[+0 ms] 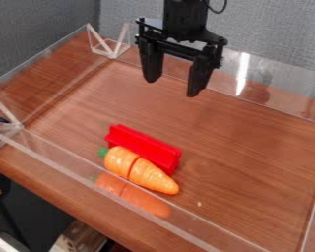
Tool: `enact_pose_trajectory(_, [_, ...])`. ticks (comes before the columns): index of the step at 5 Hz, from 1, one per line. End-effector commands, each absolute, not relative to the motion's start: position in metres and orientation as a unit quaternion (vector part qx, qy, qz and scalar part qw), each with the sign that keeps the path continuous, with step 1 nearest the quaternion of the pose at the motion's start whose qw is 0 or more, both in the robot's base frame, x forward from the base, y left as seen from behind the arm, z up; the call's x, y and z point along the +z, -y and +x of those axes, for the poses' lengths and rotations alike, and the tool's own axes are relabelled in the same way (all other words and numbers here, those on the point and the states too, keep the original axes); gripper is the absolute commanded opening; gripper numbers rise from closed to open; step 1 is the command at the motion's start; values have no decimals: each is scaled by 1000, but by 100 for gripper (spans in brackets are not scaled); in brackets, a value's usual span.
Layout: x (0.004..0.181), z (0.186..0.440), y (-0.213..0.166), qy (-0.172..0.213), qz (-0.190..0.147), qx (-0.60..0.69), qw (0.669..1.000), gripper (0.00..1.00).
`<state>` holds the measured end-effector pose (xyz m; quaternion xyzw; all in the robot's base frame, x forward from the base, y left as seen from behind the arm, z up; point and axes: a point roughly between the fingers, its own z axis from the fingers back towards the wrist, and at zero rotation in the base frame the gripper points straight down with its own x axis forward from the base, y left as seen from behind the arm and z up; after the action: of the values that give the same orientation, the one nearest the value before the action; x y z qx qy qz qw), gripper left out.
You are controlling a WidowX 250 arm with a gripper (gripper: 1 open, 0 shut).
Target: Remove the red object from the blue plate and put it on the table
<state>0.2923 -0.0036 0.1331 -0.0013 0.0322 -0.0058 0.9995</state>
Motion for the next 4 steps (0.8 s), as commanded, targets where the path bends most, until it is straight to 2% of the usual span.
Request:
enact_pose_trajectory(1, [117,281,-4,-44,-4,24,999,100])
enact_pose_trajectory(2, [93,256,-13,-46,-11,40,998,100])
enact_pose_trajectory(3, [91,240,-21,-29,-24,-18,999,100])
enact_pose_trajectory(4, [99,236,-25,-13,-33,-89,995,100])
